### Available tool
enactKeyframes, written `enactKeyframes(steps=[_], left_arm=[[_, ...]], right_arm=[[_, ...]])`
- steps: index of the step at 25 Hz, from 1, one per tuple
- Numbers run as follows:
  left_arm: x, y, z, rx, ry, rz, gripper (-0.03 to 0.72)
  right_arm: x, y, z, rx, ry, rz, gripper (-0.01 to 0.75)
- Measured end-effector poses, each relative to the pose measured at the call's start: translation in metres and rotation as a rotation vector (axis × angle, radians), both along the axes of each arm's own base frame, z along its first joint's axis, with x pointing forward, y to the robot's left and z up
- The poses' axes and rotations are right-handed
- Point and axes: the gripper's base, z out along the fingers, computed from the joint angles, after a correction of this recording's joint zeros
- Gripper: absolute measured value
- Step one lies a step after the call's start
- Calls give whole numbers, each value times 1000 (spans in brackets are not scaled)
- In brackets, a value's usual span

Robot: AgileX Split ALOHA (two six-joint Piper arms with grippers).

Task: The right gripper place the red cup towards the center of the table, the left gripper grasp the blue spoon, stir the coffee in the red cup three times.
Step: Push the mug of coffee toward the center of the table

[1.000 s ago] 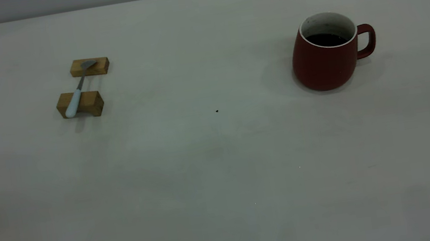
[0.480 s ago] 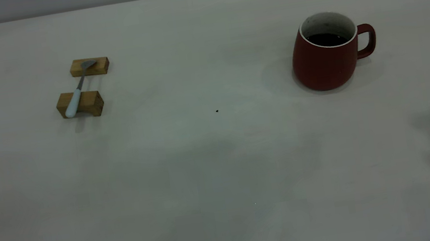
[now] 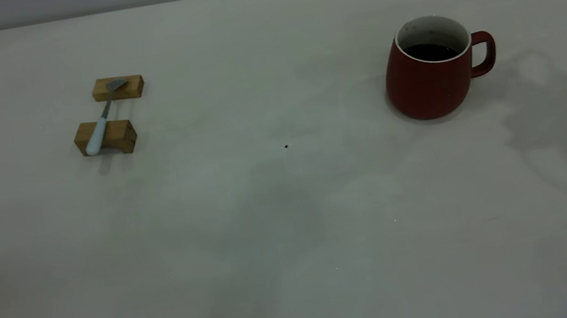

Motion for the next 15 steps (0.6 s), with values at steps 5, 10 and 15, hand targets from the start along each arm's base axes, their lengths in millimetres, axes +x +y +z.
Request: enactKeyframes(steps=[5, 10, 15], left_arm=[[0, 0, 0, 0, 0, 0, 496], [0, 0, 0, 0, 0, 0, 496], [0, 0, 0, 0, 0, 0, 496]], right_arm=[[21, 1, -30, -72, 43, 190, 713], [41, 4, -50, -107, 48, 324, 710], [53, 17, -62, -128, 37, 501, 702]])
